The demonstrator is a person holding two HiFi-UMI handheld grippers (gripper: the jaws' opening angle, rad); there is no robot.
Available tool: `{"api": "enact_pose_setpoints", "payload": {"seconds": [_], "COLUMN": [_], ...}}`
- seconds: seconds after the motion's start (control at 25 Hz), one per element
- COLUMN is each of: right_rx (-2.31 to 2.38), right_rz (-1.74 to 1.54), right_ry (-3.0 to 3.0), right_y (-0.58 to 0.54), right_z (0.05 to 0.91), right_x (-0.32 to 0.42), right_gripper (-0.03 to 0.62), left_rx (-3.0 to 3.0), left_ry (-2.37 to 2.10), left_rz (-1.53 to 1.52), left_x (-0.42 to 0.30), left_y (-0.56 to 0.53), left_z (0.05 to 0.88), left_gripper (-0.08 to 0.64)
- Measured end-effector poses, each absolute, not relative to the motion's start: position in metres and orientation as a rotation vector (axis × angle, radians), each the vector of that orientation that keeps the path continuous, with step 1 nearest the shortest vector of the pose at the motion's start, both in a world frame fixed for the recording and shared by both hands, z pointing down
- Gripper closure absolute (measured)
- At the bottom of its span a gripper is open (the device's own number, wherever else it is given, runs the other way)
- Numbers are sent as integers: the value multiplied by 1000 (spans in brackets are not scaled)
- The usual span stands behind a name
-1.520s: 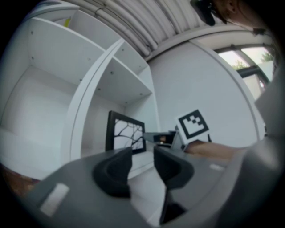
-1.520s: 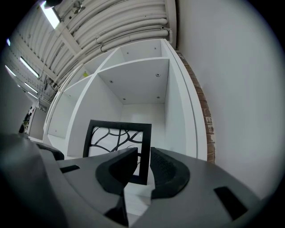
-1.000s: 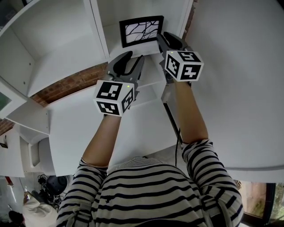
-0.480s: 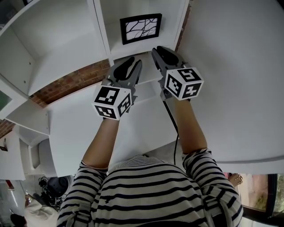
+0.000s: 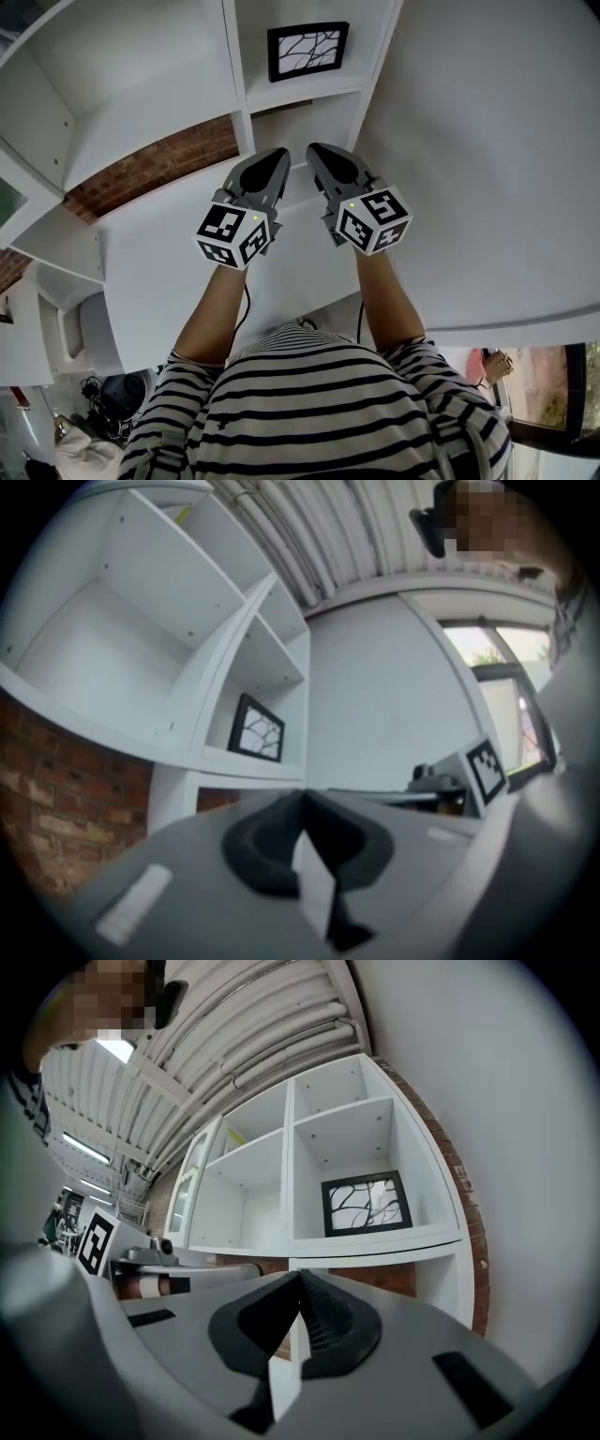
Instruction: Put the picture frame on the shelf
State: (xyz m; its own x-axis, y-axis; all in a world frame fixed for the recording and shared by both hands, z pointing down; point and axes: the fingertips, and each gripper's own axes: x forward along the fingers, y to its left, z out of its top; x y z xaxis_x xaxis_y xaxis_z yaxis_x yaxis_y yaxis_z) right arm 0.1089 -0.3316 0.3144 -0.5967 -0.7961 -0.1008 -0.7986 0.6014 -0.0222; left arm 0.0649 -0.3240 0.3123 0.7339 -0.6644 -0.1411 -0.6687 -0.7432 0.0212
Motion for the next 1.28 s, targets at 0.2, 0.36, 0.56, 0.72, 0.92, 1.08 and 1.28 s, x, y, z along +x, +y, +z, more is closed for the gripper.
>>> {"api": "enact_pose_setpoints", "payload": {"seconds": [0.2,0.36,0.56,0.72,0.92,1.08,1.28], "right_rx": [-1324,-1311,-1324,-1327,-1330,-1337,-1312], "right_rz": [-10,-31,-99,-124,-137,-128,-117], "right_ry": [2738,2754,2761,2768,2777,2773,2801], "right_y": [-297,-267,-236,-211,-188,-174,-151], "right_z": [339,363,391,403,413,413,414], "right_x": [84,65,47,31,7,-12,-41], "right_gripper": [584,584,584,584,584,584,586], "left_rx": [-2943,-2988,-3036,-3071,-3119,-3138,-3138], "left_ry": [1040,976,912,856,775,742,734], "left_rz": [252,293,314,312,323,327,340], "left_x": [47,31,10,-5,-22,-41,-67], "left_y": [-294,-267,-242,-222,-197,-178,-156], "left_z": [335,354,374,386,398,404,404], "left_gripper": [552,552,552,552,552,552,552]}}
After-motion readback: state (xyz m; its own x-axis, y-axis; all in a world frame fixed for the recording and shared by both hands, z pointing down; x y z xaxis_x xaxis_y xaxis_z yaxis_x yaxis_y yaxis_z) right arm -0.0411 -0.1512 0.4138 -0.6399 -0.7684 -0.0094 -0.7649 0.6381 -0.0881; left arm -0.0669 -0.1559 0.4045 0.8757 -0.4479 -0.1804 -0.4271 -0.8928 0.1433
